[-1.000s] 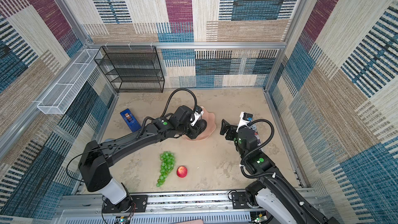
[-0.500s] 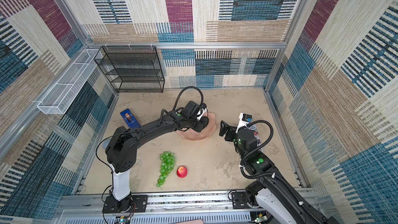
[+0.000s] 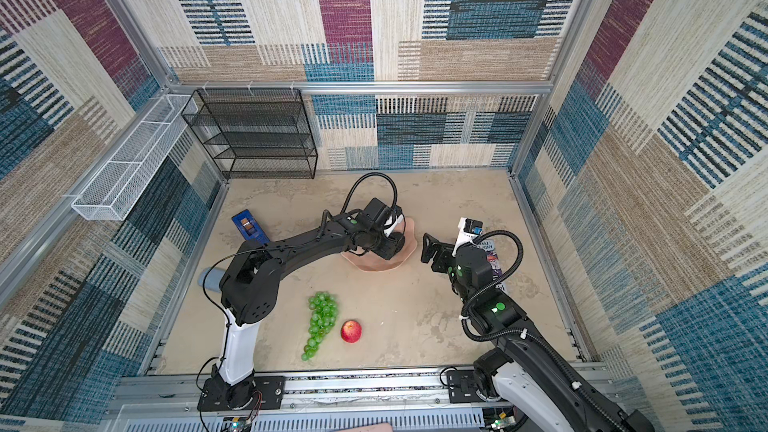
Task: Place and organize the fake fruits in the fruit bowl
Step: 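Lower the avocado into the pink bowl with the left gripper and release, then grasp the red apple with the right gripper while the left gripper withdraws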
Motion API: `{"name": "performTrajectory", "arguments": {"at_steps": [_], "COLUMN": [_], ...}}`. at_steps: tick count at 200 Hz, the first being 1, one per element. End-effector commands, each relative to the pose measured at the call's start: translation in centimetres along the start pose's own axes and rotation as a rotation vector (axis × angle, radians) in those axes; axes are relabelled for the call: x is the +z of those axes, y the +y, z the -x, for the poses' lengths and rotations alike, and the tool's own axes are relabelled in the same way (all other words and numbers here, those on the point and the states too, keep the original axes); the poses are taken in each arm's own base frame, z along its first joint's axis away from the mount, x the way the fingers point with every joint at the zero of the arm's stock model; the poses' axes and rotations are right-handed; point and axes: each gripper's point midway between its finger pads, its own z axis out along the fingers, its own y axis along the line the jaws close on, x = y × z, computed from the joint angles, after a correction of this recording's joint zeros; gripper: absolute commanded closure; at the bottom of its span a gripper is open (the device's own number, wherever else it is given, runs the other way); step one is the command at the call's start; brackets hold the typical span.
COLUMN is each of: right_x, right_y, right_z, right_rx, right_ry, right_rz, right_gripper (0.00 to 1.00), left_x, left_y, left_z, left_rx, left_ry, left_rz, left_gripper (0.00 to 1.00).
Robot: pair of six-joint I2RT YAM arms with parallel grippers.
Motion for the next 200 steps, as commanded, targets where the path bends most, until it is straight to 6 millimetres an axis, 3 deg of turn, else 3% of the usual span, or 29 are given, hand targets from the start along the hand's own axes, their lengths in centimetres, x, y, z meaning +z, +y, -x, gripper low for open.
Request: {"name": "performTrajectory", "arguments": {"at_steps": [1, 26, 46, 76, 90, 125, 158, 179, 200], "right_x": [0.1, 0.7, 1.3, 1.8, 1.5, 0.3, -1.8, -2.9, -3.5], "right_y": [0.2, 0.9, 2.0, 4.6, 6.5, 11.8, 15.8, 17.5, 18.0], "right_z": [0.5, -0.2, -1.6, -5.6, -7.9, -14.8, -20.8, -23.5, -25.7], "right_rx": [-0.005, -0.044, -0.067, -0.063, -0.117, -0.209, -0.28, -0.318, -0.344], "right_ry": [-0.004, 0.051, 0.114, 0.245, 0.297, 0.488, 0.634, 0.698, 0.755], "right_rz": [-0.003, 0.015, 0.082, 0.188, 0.193, 0.236, 0.285, 0.312, 0.32], "right_gripper": [0.0, 0.02, 0.06, 0.13, 0.13, 0.13, 0.12, 0.12, 0.11], "left_x": [-0.5, -3.3, -7.5, -14.6, -17.6, -23.1, -25.5, -26.4, -27.3], "left_y": [-0.1, -0.5, -0.5, 2.4, 4.5, 10.5, 17.3, 19.7, 20.9], "left_z": [0.0, 1.4, 3.6, 5.6, 5.4, 1.7, -5.3, -8.8, -10.7], "left_rx": [-0.026, -0.047, -0.05, -0.078, -0.107, -0.222, -0.478, -0.618, -0.696], "left_ry": [0.007, -0.064, -0.169, -0.367, -0.451, -0.602, -0.625, -0.656, -0.694], "left_rz": [-0.005, -0.024, -0.025, 0.09, 0.174, 0.392, 0.56, 0.576, 0.589], "left_gripper": [0.37, 0.27, 0.23, 0.19, 0.18, 0.14, 0.08, 0.08, 0.08]}}
